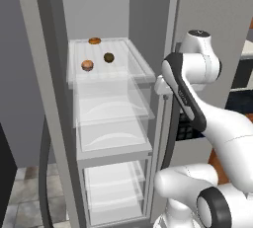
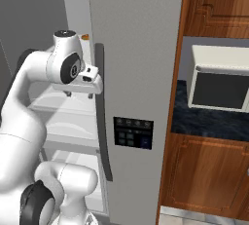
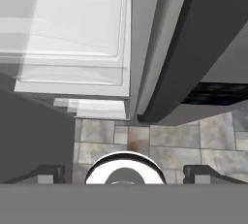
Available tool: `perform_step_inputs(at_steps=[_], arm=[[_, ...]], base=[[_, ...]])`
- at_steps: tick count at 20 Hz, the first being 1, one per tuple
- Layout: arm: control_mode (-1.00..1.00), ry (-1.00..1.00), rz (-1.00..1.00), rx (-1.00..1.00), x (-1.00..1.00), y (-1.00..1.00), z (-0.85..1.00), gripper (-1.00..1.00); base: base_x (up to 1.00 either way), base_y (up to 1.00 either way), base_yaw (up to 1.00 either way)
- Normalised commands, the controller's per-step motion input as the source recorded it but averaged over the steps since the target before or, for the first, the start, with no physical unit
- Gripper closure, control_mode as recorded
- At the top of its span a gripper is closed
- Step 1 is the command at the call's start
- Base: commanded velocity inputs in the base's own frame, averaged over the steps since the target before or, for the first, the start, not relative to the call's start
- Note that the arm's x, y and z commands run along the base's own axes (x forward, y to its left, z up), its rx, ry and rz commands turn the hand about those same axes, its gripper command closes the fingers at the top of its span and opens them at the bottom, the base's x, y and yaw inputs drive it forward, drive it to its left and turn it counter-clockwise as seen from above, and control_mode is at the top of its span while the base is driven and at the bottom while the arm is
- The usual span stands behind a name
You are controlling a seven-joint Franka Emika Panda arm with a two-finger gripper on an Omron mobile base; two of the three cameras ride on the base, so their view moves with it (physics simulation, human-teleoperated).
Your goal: Pick the tangerine and kiwi from the fridge and place them on the plate next to the blender to make a fruit smoothie.
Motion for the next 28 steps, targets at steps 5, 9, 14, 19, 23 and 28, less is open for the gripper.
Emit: perform_step_inputs(at_steps=[5,9,14,19,23,28], arm=[[-1.0,0.0,0.0,0.0,-0.4,0.0,0.0,-1.0],[-1.0,-0.08,0.0,0.0,-0.39,0.16,0.0,-1.0],[-1.0,-0.15,0.0,0.0,-0.32,0.4,0.05,-1.0],[-1.0,-0.17,0.0,0.0,-0.28,0.54,0.21,-1.0],[-1.0,-0.12,0.0,0.07,-0.23,0.48,0.29,-1.0],[-1.0,-0.05,0.0,0.11,-0.04,0.42,0.41,-1.0]], base=[[0.0,0.0,0.0],[0.0,0.0,0.0],[0.0,0.0,0.0],[0.0,0.0,0.0],[0.0,0.0,0.0],[0.0,0.0,0.0]])
